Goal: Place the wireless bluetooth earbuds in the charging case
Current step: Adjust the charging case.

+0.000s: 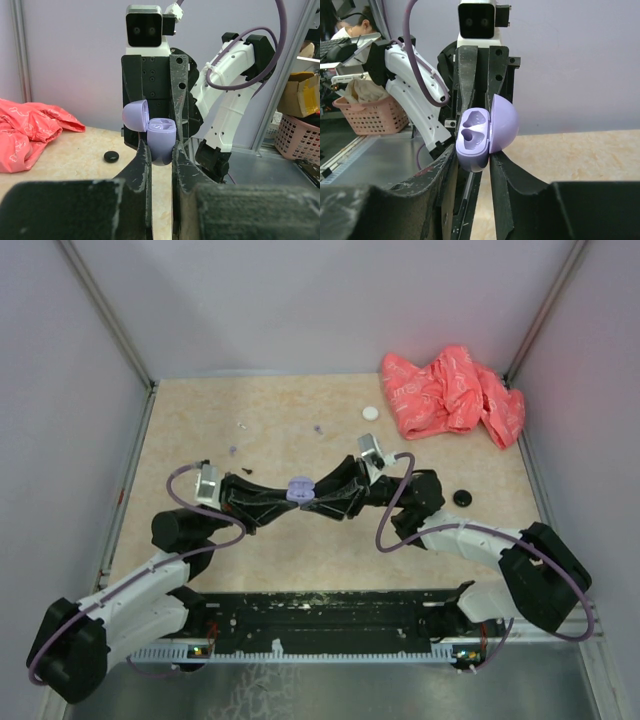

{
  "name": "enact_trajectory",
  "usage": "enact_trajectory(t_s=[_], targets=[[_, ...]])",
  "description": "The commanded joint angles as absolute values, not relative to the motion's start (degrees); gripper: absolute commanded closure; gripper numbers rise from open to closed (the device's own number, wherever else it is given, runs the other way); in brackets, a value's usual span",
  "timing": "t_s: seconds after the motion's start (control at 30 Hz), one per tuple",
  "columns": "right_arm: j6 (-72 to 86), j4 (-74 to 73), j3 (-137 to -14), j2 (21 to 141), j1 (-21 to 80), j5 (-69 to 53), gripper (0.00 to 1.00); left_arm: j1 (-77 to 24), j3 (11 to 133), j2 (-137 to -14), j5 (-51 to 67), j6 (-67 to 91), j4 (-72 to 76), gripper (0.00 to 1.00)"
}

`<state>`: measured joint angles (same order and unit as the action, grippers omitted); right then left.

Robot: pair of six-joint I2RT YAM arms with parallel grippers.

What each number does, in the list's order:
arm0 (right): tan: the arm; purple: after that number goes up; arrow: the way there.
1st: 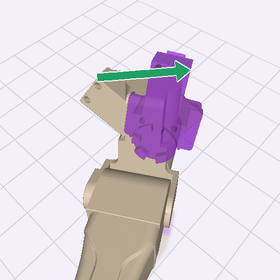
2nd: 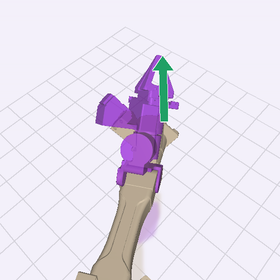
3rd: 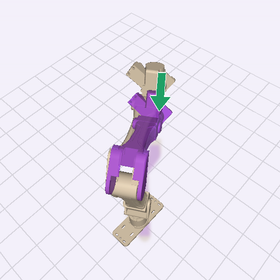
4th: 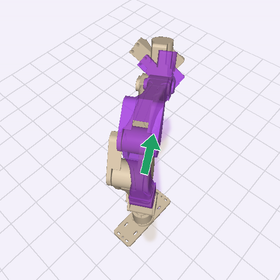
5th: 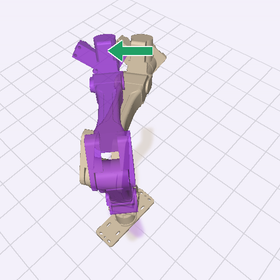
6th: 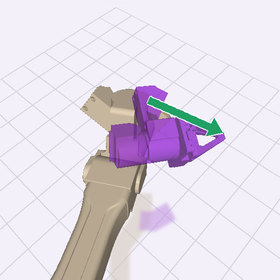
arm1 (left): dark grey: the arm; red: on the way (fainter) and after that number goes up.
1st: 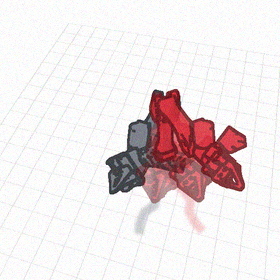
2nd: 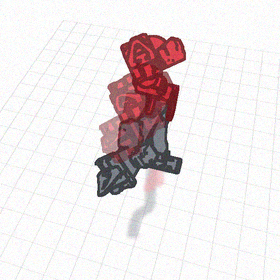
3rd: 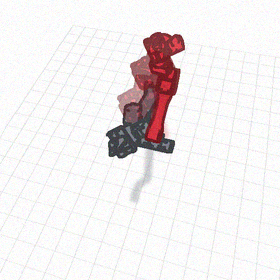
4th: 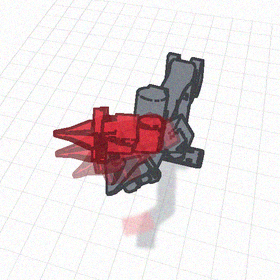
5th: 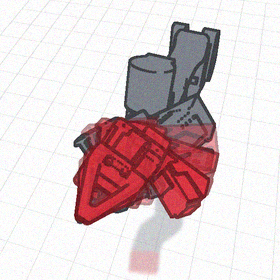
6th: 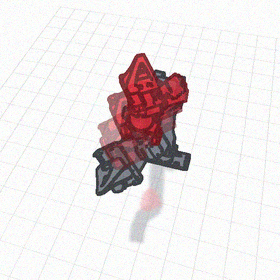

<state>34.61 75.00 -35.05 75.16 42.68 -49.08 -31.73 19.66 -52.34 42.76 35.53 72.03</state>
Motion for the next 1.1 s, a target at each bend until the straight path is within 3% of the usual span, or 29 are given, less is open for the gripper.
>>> enact_trajectory(t_s=[0.0, 0.1, 0.3, 0.5, 0.73, 0.9, 1.07], targets=[[35.92, 81.28, -37.36, 75.32, 44.02, -49.06, 0.72, -31.68, 18.58, -52.60, 41.24, 36.93, 75.06, 1.00], [35.57, 81.09, -37.22, 75.21, 44.03, -49.13, 0.82, -31.64, 18.34, -52.35, 41.37, 36.54, 74.77, 0.99], [33.29, 78.19, -36.39, 73.75, 43.09, -49.48, 1.00, -31.65, 17.24, -49.25, 40.33, 33.24, 68.76, 0.76], [28.11, 70.96, -35.34, 70.48, 42.16, -49.33, 1.00, -31.65, 18.53, -40.03, 34.08, 25.53, 47.27, 0.53], [15.87, 53.78, -34.18, 64.46, 41.32, -46.13, 1.00, -31.69, 25.05, -31.49, 22.99, 17.05, 18.06, 0.37], [7.44, 44.03, -31.64, 59.56, 40.16, -42.08, 1.00, -31.65, 30.62, -34.82, 13.82, 14.62, 5.00, 0.30], [-1.28, 39.98, -29.58, 57.58, 39.73, -36.95, 1.00, -31.58, 36.83, -45.56, 4.36, 15.33, -1.80, 0.27]])
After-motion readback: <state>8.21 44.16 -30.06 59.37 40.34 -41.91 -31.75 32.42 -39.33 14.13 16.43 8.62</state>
